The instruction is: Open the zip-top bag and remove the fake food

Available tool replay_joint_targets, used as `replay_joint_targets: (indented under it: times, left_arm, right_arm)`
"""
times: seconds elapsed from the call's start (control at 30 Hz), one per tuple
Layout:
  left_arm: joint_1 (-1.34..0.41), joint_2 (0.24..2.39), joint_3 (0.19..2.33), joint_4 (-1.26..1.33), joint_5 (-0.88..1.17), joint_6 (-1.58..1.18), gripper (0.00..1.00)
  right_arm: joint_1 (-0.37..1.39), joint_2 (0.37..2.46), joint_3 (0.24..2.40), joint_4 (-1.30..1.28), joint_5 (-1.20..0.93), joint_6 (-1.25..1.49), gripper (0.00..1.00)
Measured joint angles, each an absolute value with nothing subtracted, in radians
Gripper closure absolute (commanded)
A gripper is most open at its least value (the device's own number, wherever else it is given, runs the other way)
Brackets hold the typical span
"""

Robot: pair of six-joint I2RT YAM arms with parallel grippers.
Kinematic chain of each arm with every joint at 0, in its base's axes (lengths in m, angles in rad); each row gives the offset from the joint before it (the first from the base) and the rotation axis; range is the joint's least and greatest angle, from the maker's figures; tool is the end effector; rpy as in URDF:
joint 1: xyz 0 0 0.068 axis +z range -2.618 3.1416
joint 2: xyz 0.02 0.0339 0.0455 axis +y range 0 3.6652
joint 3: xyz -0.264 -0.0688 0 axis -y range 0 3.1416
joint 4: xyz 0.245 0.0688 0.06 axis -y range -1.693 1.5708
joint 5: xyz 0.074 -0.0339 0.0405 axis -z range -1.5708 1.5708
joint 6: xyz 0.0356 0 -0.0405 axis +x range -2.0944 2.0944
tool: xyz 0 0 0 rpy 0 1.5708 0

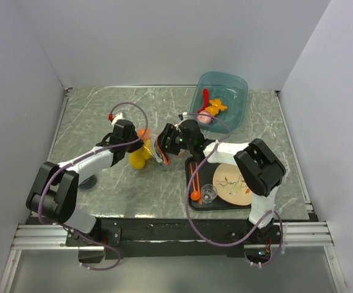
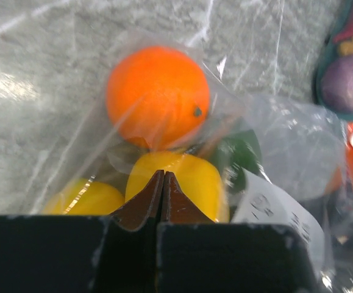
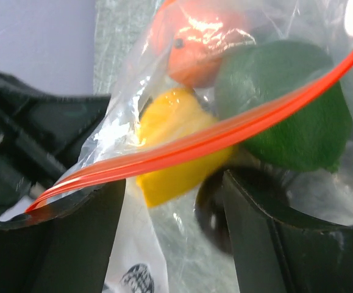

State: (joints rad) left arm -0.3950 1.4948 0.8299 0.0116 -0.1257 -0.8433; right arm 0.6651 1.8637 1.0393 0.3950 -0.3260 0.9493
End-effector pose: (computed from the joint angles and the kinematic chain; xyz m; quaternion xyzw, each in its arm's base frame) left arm 0.2939 -0.1177 0.2064 -0.2260 0.8663 -0.2106 0.3926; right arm 0.3113 0.2586 0.1823 0.0308 0.8344 0.4795 0.2700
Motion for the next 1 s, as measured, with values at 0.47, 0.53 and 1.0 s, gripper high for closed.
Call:
replay_joint_targets:
  times: [0.47, 0.53, 1.0]
  left_arm:
    - [-0.453, 1.445, 0.786, -0.013, -0.124, -0.851, 0.9]
    - [-0.457, 1.403, 0.778, -0.051, -0.139, -0.848, 0.82]
    - [-0.54, 1.144, 0.656, -0.135, -0.105, -0.863, 0.93]
  right_arm:
    - [0.691, 1.908, 1.133, 0.223, -0.263, 0.863, 0.21]
    - [0.698, 1.902, 1.133, 0.213, -0.252, 0.844, 0.2]
    - [0.701, 1.755, 1.09, 0.021, -0.206, 0.634, 0.2]
